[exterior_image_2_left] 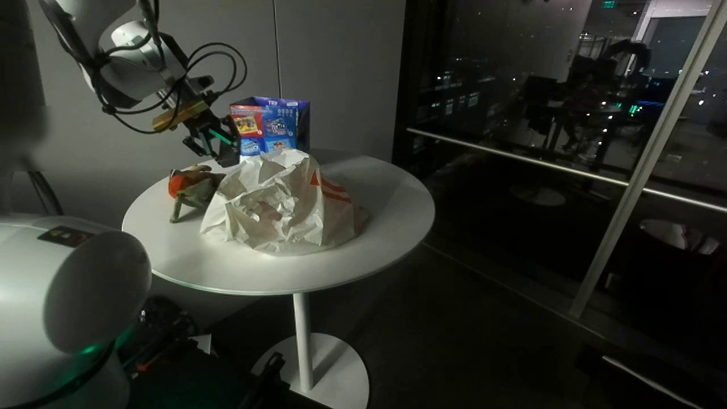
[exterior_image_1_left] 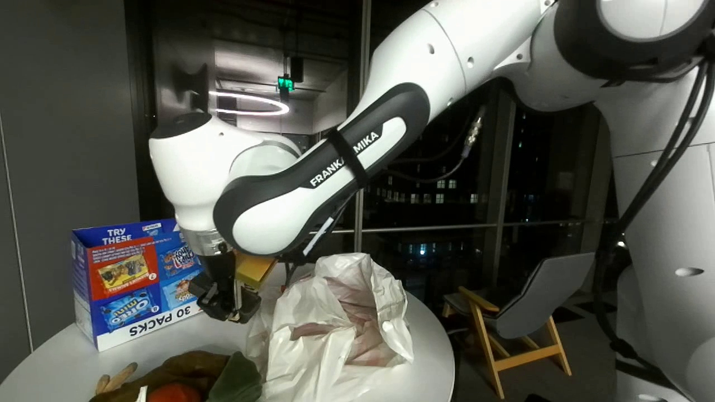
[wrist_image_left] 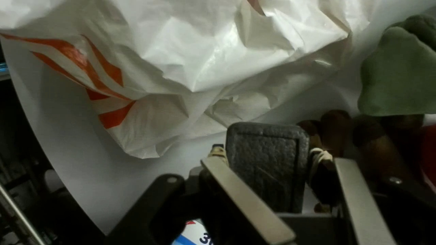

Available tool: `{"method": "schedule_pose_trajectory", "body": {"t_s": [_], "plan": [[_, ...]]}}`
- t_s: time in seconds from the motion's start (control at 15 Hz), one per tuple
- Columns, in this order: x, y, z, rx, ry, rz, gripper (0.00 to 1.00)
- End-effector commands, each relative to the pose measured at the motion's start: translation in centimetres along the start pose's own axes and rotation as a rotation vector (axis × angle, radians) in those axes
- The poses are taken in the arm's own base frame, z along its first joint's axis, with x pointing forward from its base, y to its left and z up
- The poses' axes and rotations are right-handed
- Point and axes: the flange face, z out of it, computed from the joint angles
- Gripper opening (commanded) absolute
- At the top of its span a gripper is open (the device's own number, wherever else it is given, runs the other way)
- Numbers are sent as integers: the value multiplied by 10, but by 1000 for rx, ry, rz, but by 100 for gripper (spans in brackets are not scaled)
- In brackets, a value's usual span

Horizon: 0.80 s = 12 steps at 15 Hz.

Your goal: Remove the moose, radish and eraser from the plastic bag and place them on the table.

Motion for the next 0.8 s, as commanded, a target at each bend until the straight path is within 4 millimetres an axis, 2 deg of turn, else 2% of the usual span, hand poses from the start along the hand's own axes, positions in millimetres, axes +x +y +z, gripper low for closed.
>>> {"method": "schedule_pose_trajectory", "body": {"t_s": [0.0, 0.07, 0.33, 0.47, 0.73], "plan": [[24, -12, 0, -2, 23, 2, 91], [26, -14, -1, 2, 22, 0, 99], [24, -5, -19, -27, -43, 109, 100], [14, 7, -33, -48, -127, 189, 100], [-19, 40, -63, -35, -374, 264, 100]]}}
